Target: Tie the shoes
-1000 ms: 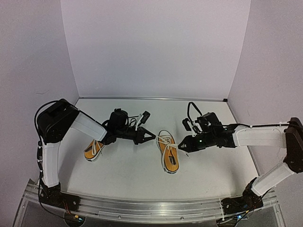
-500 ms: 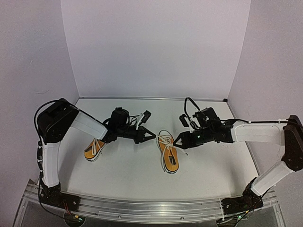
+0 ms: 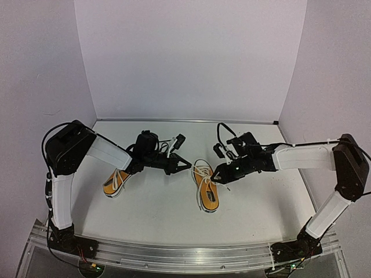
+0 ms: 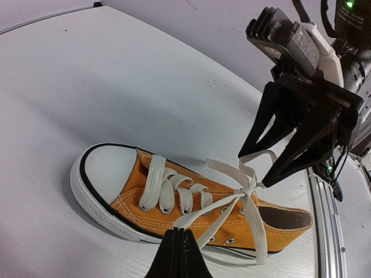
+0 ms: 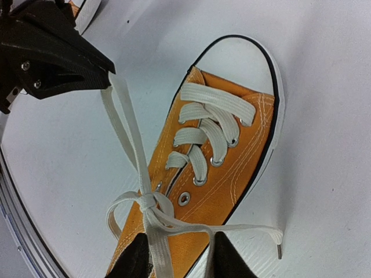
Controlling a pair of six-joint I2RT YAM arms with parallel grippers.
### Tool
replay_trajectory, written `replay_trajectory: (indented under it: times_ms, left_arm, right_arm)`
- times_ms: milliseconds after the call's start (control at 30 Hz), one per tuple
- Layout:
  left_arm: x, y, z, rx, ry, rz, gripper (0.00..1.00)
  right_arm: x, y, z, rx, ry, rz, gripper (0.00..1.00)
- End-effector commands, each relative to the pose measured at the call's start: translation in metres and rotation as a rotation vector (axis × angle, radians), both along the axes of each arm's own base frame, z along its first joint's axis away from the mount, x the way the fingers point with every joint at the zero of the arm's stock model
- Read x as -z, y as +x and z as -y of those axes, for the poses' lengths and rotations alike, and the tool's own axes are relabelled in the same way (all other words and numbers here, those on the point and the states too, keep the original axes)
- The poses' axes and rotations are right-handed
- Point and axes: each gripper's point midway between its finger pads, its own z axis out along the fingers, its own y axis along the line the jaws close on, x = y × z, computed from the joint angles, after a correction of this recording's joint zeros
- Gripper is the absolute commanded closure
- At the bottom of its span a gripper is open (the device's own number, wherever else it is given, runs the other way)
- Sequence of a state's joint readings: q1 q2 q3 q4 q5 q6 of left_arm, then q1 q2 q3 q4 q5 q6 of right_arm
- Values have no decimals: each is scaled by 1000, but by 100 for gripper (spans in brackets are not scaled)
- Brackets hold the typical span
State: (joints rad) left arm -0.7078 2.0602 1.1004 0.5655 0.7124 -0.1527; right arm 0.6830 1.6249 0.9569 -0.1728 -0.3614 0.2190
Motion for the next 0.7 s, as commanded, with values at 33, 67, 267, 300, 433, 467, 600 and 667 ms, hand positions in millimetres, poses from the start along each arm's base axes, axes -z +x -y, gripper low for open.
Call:
replay_trajectory:
  times_ms: [33,67,267,300,433,467,600,667]
  left_arm:
    - [-22,9,8,8,-38,63,100]
    - [-22,9,7,6,-37,63,100]
    - [-24,11,6,2,-31,73,100]
    - [-23,11,6,2,-28,71,100]
    - [-21,11,5,-1,-20,70,100]
    - [-21,11,5,-1,-20,70,100]
    - [-22,12,3,-7,-20,70,100]
    - [-22,13,2,-15,-18,70,100]
  right_arm:
    - [-15,3,4,2,0,37,75]
    - [-16,2,7,9,-8,42,77]
    - [-18,-9,22,24,-43,44,91]
    - [-19,-10,24,26,-41,46,93]
    - [-25,-10,29,48,-40,59,100]
    - [-25,-10,29,55,-43,63,100]
    - [-24,-9,31,85,-32,56,100]
    - [-24,-9,34,125,-17,54,100]
